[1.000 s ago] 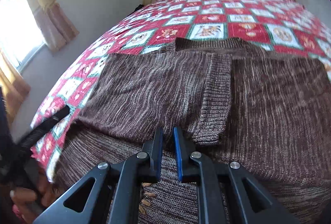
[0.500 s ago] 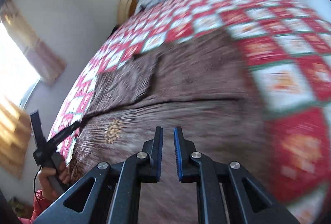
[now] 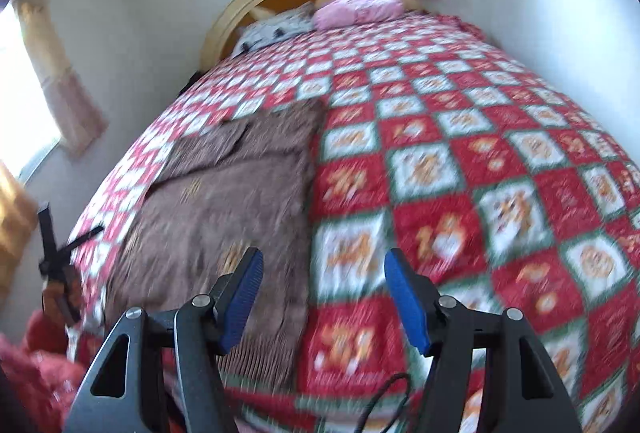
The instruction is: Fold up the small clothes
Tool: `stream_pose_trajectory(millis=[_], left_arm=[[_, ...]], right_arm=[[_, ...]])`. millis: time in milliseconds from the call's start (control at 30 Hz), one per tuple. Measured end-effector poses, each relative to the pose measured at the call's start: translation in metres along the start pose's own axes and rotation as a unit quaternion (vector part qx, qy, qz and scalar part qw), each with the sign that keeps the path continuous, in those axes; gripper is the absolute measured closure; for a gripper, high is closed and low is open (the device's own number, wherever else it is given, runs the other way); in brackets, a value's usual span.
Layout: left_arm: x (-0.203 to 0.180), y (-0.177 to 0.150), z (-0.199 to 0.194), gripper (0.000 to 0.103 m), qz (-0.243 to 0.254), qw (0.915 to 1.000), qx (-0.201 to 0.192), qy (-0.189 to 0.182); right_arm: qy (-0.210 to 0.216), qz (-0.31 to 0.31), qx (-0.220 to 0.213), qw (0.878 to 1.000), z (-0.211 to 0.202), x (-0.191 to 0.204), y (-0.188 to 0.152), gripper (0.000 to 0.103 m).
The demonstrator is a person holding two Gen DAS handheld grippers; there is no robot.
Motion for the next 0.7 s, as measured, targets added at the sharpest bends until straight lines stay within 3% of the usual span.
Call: stream_pose_trajectory(millis=[133, 233, 433, 567, 700], left_arm=[[-0.018, -0.034, -0.009, 0.013, 0.014, 0.9987, 0.034, -0.035], [-0.026, -0.061, -0.017, 0.013, 0.021, 0.9972, 0.055, -0.046], [-0.031, -0.104, -0.023, 0.013, 0.025, 0.9952, 0.082, -0.047], [-0.037, -0.110, -0.022, 0.013, 0.030, 0.9948, 0.085, -0.047], [-0.035, -0.113, -0.028, 0.013, 0.025, 0.9938, 0.091, -0.058]], right_arm=[[0.015, -0.028, 0.059, 0.998, 0.034, 0.021, -0.056, 0.039], [0.026, -0.008, 0.082, 0.996, 0.051, 0.023, -0.084, 0.039], [0.048, 0.015, 0.070, 0.996, 0.060, 0.026, -0.090, 0.039], [0.033, -0.018, 0.090, 0.995, 0.065, 0.038, -0.094, 0.061], [0.011, -0.064, 0.110, 0.992, 0.068, 0.050, -0.099, 0.061]])
Point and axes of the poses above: each gripper's, at about its wrist camera, not at the fingertips, and z roughly the way its jaws point, x to its left, y to its top, the point moved 8 cm from there along z, roughly the way its jaws point, and after that the axes turned 7 degrees about y, right-handed, at the moved point
